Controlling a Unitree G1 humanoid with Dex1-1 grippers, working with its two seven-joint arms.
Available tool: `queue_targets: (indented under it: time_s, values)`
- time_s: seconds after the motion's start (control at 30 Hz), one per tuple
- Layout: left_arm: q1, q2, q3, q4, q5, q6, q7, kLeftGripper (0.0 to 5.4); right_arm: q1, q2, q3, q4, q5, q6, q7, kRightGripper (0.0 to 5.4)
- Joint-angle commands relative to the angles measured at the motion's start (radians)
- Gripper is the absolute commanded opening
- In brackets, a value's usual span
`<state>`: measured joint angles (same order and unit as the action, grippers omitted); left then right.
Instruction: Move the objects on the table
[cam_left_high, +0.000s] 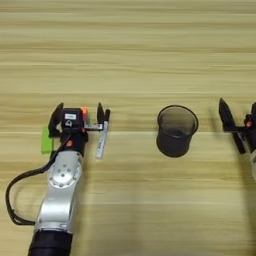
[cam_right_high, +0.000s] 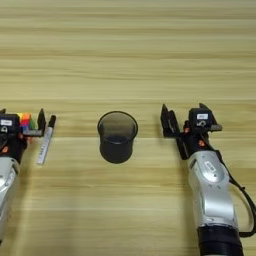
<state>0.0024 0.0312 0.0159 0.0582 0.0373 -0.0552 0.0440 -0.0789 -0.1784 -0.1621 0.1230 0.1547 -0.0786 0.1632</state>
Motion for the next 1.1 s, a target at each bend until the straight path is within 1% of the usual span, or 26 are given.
queue_targets:
  time_s: [0.03,0.13,0.4,0.6,0.67,1.1]
  values:
    - [-0.006,0.012,0.016,0.003,0.012,-0.01,0.013,5.38,-0.006,0.001,0.002,-0.005,-0.002,-0.002,0.003,5.4]
    - [-0.004,0.016,0.026,-0.006,0.011,-0.013,0.02,5.38,-0.005,0.001,0.002,-0.006,-0.001,-0.001,0.004,5.4]
    - [0.001,0.024,0.027,-0.008,0.024,-0.021,0.038,5.38,-0.006,0.0,0.001,-0.006,0.001,0.0,0.007,5.4]
    - [0.0,0.023,0.02,0.017,0.019,-0.018,0.034,5.38,-0.006,0.001,0.001,-0.008,0.0,0.001,0.007,5.4]
    - [-0.001,0.017,0.023,0.03,0.005,-0.01,0.03,5.38,-0.005,0.001,0.001,-0.007,0.0,0.0,0.007,5.4]
    - [-0.007,0.024,0.037,0.088,0.006,-0.018,0.04,5.38,-0.004,0.005,0.004,-0.011,-0.001,-0.001,0.004,5.4]
